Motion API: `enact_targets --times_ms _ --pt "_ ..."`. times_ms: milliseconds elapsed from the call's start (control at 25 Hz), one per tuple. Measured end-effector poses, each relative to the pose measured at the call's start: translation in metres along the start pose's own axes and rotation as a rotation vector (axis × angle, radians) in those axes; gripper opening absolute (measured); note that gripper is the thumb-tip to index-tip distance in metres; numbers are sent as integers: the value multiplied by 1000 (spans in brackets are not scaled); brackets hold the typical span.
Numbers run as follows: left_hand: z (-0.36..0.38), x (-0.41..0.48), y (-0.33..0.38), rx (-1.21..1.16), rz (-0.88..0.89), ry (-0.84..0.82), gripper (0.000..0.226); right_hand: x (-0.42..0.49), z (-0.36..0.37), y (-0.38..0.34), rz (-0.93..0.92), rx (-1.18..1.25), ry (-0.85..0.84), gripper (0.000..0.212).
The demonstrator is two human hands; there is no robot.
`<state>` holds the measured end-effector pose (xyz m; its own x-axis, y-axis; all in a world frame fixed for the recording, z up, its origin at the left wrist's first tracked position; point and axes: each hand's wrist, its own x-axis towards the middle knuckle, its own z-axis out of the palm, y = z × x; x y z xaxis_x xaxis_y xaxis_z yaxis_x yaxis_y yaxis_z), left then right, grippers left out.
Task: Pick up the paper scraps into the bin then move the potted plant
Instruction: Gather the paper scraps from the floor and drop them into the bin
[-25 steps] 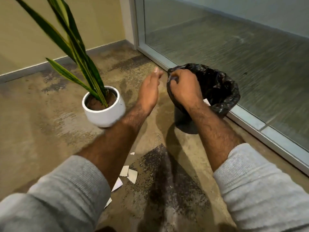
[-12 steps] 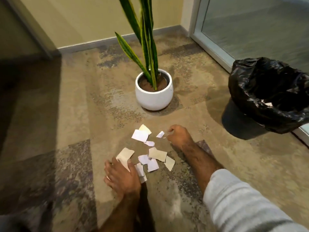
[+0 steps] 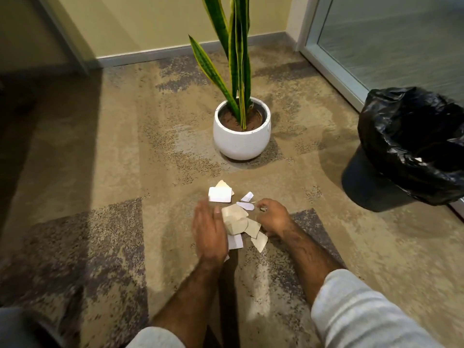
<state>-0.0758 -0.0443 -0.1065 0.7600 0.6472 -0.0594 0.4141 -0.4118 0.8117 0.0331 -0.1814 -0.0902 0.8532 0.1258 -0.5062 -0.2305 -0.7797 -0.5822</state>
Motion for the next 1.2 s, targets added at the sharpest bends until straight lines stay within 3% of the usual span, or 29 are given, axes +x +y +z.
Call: enact_targets --times_ms 80,160,240,320,400,480,560,640,720,880,1000,1120,1200 --pt "-9 -18 -27 269 -121 102 58 2 2 4 71 -149 44 28" --pt "-9 -52 -42 449 -178 41 65 2 8 11 239 -229 57 46" --pt "4 -68 -41 478 -142 -78 67 -4 20 8 361 -93 48 55" --pt "18 -56 -25 319 -75 -158 64 -13 36 -8 367 40 49 62" --pt "21 -36 -4 27 -8 -186 57 -19 45 -24 303 195 -10 66" --pt "15 -15 9 -153 31 -104 48 -17 37 -36 235 261 -21 48" --pt "7 10 9 -45 23 5 42 -7 17 -43 170 48 131 24" --pt "0 40 5 115 -33 2 44 8 -3 -40 110 -159 295 17" --pt "-6 74 2 234 -68 -109 57 21 -11 -38 37 -213 233 29" --pt "-7 120 15 402 53 -468 87 26 2 -26 -213 -498 -95 72" --pt "-2 125 27 542 189 -628 82 20 18 -22 -318 -579 -191 89" --pt "-5 104 24 557 292 -657 56 9 25 -19 -454 -589 -237 84" --pt "-13 92 19 506 258 -683 52 2 19 -23 -570 -523 -244 77"
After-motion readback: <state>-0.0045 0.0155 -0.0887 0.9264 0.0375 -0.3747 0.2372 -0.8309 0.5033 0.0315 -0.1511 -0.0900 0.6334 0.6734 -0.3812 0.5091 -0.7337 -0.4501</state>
